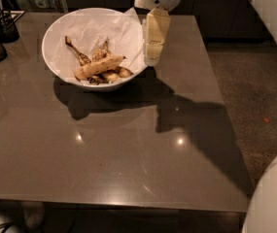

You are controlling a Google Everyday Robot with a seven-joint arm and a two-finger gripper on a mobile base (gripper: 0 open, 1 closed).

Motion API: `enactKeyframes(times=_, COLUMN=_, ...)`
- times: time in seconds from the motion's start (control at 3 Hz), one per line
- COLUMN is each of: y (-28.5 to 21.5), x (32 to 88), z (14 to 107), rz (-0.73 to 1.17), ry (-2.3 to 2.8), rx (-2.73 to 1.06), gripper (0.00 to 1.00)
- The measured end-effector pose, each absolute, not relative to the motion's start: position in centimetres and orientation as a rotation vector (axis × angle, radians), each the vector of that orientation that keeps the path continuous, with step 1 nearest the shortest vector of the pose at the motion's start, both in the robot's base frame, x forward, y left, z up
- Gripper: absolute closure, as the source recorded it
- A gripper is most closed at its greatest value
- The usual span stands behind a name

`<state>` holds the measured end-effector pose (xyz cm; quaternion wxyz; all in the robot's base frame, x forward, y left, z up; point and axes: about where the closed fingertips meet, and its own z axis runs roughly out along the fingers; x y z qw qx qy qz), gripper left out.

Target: Pick banana from white bowl

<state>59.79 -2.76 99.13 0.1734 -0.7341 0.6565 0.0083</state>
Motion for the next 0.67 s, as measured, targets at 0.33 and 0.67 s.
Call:
enactKeyframes(times=0.33, y=-2.4, x=60.1, z=99.4, rz=0.015, ry=1.84, rx=-2.058, gripper=0.0)
enactKeyframes(times=0.67, y=0.5, x=60.4, z=98.9, rz=-0.023, ry=1.788, rx=-2.12, gripper=0.0)
